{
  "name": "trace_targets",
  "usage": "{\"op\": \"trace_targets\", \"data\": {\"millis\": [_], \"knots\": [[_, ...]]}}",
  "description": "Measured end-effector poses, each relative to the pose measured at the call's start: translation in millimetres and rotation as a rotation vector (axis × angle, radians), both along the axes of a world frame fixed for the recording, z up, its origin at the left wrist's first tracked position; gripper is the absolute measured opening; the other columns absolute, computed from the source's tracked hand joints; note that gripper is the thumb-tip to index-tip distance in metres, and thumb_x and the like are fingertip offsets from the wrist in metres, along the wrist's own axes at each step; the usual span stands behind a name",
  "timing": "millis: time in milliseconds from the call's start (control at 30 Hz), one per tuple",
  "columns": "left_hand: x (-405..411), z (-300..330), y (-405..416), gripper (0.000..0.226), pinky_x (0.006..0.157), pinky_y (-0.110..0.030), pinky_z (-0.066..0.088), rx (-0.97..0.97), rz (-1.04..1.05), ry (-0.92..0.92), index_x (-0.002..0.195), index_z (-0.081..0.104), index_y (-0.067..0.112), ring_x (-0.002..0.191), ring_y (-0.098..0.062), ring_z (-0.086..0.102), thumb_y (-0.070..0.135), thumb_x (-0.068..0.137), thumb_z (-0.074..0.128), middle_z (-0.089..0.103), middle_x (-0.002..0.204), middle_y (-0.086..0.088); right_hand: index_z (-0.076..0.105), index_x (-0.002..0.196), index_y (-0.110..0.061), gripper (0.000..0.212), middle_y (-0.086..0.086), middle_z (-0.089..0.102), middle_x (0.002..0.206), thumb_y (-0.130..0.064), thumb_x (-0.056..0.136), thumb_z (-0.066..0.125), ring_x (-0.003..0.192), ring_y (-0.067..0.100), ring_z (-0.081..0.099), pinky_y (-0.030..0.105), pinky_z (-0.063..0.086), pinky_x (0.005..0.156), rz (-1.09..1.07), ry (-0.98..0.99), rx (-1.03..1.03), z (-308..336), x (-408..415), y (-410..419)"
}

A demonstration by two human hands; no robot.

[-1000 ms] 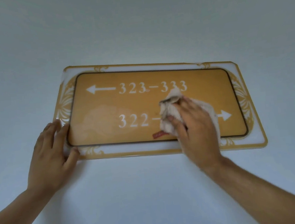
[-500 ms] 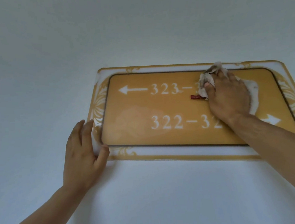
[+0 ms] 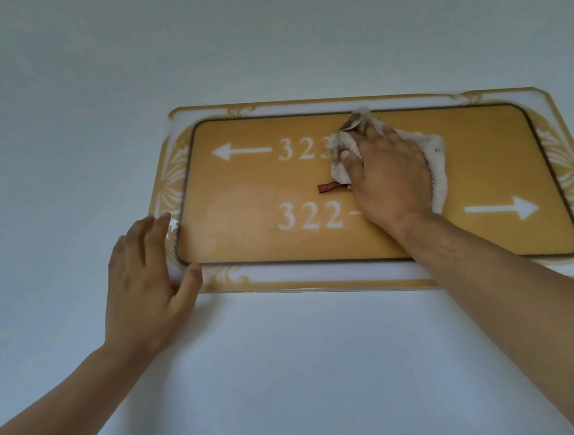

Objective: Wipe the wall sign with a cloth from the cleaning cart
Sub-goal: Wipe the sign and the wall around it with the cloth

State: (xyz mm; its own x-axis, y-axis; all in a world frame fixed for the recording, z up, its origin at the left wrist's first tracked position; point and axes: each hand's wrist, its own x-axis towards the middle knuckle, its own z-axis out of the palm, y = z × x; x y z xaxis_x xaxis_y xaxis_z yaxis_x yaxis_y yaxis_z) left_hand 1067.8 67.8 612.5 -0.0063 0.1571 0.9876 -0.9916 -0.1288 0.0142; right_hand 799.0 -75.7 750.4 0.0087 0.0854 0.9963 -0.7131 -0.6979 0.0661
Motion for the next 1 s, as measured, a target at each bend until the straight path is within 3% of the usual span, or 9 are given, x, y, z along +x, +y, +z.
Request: {"op": "trace_targets", "data": {"millis": [333,633,800,933,1000], "knots": [[3,-4,4,0.072,0.111,-0.054,0.034,-0.055,-0.093,0.066,0.145,0.04,0.004,0.132,-0.034,0.041,0.046,0.087,0.039,0.048,0.141,-0.018,0.038,0.151,-0.031,0.05,-0.003,0.03,0.162,-0.045,0.105,0.025,0.151,0.029,0.017,0.053,0.008,0.121,0.003,0.071,-0.018,-35,85,45],[22,-23,13,0.068,0.115,-0.048,0.031,-0.056,-0.157,0.144,0.15,0.034,0.014,0.137,-0.027,0.038,0.048,0.09,0.033,0.037,0.149,-0.006,0.04,0.15,-0.028,0.05,-0.001,0.03,0.162,-0.046,0.104,0.031,0.152,0.031,0.013,0.055,0.004,0.12,0.073,0.191,-0.071,-63,145,77],[40,-43,29,0.071,0.114,-0.055,0.035,0.058,-0.076,0.067,0.15,0.035,0.008,0.139,-0.032,0.039,0.048,0.092,0.034,0.039,0.15,-0.012,0.042,0.148,-0.027,0.049,-0.001,0.03,0.162,-0.045,0.104,0.031,0.152,0.031,0.014,0.053,0.006,0.12,0.102,0.287,-0.136,-84,168,93],[46,-51,39,0.071,0.113,-0.051,0.036,0.074,-0.077,0.051,0.15,0.035,0.006,0.139,-0.03,0.04,0.049,0.094,0.034,0.04,0.15,-0.013,0.045,0.144,-0.025,0.045,-0.001,0.03,0.161,-0.043,0.104,0.034,0.151,0.032,0.013,0.051,0.002,0.121,0.145,0.363,-0.165,-107,195,109],[47,-53,42,0.073,0.113,-0.05,0.036,0.086,-0.096,0.054,0.151,0.033,0.004,0.14,-0.028,0.039,0.051,0.095,0.034,0.04,0.151,-0.013,0.047,0.144,-0.025,0.05,0.0,0.032,0.16,-0.048,0.1,0.043,0.151,0.032,0.014,0.051,0.002,0.122,0.158,0.39,-0.164,-116,203,113]]}}
